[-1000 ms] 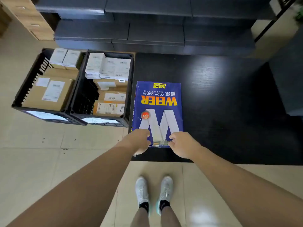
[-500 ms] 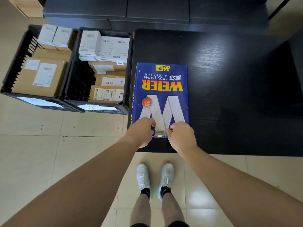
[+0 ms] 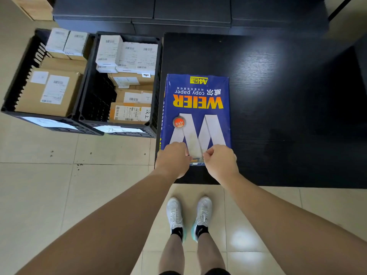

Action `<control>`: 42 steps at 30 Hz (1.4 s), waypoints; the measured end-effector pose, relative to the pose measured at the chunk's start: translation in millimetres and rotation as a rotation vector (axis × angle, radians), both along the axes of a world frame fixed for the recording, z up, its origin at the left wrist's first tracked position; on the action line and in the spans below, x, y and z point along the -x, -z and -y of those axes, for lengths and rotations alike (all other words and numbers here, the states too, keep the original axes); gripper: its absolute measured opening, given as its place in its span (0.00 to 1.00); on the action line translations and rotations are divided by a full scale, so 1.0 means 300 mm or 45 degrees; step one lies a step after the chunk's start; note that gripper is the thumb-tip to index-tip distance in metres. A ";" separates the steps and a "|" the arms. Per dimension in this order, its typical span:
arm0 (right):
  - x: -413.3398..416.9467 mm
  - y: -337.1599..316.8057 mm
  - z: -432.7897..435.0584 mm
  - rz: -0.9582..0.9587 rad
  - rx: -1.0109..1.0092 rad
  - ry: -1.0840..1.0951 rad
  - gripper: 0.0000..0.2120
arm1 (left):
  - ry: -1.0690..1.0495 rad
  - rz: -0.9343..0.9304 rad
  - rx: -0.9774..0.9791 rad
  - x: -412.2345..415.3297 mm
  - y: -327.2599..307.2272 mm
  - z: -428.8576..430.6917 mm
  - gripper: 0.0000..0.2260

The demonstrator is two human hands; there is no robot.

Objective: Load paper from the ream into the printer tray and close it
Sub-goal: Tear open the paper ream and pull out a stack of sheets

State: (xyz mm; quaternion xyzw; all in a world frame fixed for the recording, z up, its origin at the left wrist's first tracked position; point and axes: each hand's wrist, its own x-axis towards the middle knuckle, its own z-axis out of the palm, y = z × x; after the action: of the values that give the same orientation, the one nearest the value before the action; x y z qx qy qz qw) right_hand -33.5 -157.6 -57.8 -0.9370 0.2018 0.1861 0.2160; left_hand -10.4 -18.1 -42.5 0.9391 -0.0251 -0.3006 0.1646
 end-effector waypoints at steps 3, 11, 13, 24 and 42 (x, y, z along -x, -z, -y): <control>0.000 0.010 0.018 -0.009 -0.101 0.021 0.09 | -0.013 0.094 -0.201 0.011 -0.002 0.043 0.12; -0.010 0.022 0.045 -0.042 -0.156 -0.139 0.05 | -0.159 0.069 -0.221 0.024 0.017 0.093 0.08; -0.005 0.021 0.053 -0.026 -0.148 -0.223 0.05 | -0.159 0.075 -0.196 0.023 0.023 0.086 0.07; -0.044 0.017 0.015 -0.039 -0.159 -0.134 0.06 | -0.203 0.111 -0.110 0.021 0.027 0.084 0.11; -0.011 0.058 0.087 0.068 -0.330 -0.286 0.05 | 0.224 0.239 0.209 -0.039 0.075 0.035 0.09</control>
State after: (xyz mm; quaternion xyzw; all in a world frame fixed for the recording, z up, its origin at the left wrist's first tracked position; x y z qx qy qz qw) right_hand -30.2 -183.8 -75.2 -0.9225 0.0642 0.2087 0.3183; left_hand 1.5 -28.4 -65.1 0.9407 -0.1469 -0.2218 0.2107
